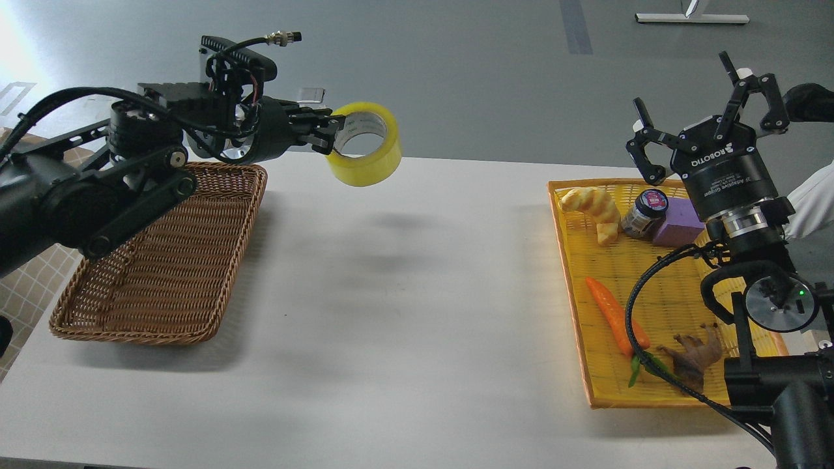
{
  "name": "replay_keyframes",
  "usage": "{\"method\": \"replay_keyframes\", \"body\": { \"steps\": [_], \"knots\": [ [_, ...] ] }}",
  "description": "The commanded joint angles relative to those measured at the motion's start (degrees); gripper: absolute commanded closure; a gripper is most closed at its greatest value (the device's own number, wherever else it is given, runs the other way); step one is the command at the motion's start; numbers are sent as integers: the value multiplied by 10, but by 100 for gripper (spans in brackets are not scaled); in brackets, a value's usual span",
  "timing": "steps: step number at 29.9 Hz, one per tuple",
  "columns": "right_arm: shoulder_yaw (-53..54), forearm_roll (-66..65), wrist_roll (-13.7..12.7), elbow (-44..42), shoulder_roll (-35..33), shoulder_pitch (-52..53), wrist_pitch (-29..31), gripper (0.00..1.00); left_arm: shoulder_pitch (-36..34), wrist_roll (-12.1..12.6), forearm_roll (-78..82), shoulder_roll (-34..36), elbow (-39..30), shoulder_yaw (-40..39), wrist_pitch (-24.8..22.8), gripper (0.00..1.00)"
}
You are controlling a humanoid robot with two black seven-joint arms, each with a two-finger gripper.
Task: Place and transfer tape with both arms
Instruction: 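Lift the tape roll with the left gripper and carry it over the basket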
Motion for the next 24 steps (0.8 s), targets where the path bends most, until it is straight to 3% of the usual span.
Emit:
{"method": "replay_keyframes", "body": {
  "steps": [1,15,24],
  "knots": [
    [0,0,0,0,0,0,0,0,5,-8,1,35,1,4,3,100],
    [0,0,1,-1,0,0,0,0,81,-41,3,149,6,6,29,100],
    [-4,0,0,-4,0,-4,0,0,154,-55,3,188,24,6,87,100]
  ]
}}
